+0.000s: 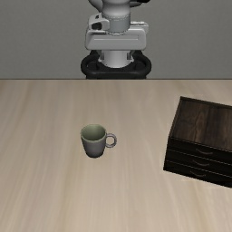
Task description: Pick up the green mug on the table and place it on the wooden cabinet
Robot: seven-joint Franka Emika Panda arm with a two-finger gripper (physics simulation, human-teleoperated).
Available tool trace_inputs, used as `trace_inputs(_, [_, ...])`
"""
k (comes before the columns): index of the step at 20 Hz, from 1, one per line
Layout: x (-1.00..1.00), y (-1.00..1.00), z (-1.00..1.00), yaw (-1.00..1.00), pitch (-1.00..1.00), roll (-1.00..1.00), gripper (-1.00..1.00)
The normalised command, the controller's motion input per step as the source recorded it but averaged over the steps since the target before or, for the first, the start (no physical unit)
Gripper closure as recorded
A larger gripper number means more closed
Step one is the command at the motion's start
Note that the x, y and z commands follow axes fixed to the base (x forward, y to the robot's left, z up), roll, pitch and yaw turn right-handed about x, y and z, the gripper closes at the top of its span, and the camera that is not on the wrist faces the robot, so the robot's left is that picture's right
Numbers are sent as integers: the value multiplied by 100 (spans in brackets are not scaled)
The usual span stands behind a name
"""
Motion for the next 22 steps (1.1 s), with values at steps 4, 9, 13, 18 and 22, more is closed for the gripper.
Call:
trace_inputs(4, [0, -100, 0, 0, 0, 0, -100])
trace_inputs(9, [0, -100, 0, 0, 0, 0, -100])
trace_inputs(13, [75, -25, 0, 0, 0, 0, -100])
trace_inputs(18, [100, 0, 0, 0, 0, 0, -100])
trace_inputs(22, [100, 0, 0, 0, 0, 0, -100])
